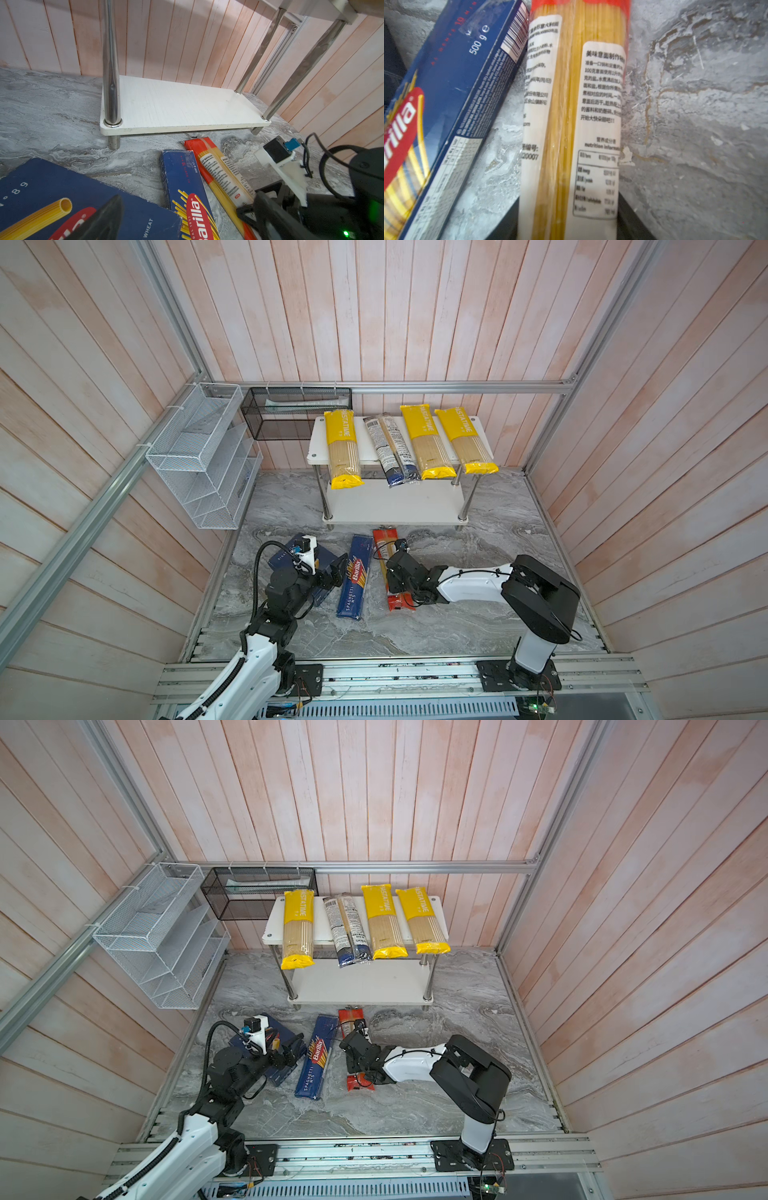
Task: Place and organize the pasta boxes and bags onto the shelf
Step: 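Lift the red spaghetti pack upright with the right gripper toward the shelf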
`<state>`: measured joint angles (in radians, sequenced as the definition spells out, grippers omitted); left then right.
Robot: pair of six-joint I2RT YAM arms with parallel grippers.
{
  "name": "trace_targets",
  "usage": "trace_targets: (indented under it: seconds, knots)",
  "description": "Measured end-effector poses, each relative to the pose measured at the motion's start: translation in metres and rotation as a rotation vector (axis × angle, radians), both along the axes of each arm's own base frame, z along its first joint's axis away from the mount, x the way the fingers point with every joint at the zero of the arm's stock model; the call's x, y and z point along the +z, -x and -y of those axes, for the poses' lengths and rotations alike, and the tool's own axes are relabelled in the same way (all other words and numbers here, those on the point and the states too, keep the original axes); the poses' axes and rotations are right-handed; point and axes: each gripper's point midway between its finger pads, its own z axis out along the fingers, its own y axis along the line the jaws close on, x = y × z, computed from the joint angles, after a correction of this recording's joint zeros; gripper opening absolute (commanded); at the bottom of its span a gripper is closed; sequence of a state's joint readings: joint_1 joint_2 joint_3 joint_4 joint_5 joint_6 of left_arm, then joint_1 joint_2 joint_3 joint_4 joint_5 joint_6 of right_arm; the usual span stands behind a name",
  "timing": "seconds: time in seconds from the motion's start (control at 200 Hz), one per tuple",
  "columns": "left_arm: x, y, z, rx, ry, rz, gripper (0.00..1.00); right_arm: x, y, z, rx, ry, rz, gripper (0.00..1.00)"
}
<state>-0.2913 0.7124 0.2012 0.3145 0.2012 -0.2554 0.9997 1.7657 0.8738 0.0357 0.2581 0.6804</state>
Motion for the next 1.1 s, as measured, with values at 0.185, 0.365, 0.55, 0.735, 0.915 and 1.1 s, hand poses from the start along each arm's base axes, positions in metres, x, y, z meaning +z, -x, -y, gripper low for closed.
trace_targets:
  seconds: [0.185, 0.365, 0.55, 0.735, 0.915, 1.1]
  knots:
    - [-0.002, 0.000, 0.000, 0.000, -0.002, -0.005, 0.99, 0.004, 0.009, -0.001, 0.017, -0.031, -0.022, 0.39]
    - [-0.002, 0.000, 0.000, 0.000, -0.002, -0.006, 1.00, 0.008, 0.020, 0.001, 0.028, -0.043, -0.038, 0.35]
    - [-0.002, 0.000, 0.000, 0.000, -0.002, -0.006, 1.00, 0.017, 0.027, 0.011, 0.028, -0.045, -0.041, 0.27]
    - [-0.002, 0.000, 0.000, 0.000, -0.002, -0.006, 1.00, 0.025, 0.036, 0.024, 0.029, -0.025, -0.052, 0.25]
    - [-0.002, 0.000, 0.000, 0.000, -0.002, -0.006, 1.00, 0.046, 0.035, 0.033, 0.013, -0.029, -0.016, 0.25]
    - [-0.002, 0.000, 0.000, 0.000, -0.002, -0.006, 1.00, 0.065, 0.026, 0.047, -0.021, -0.037, 0.024, 0.25]
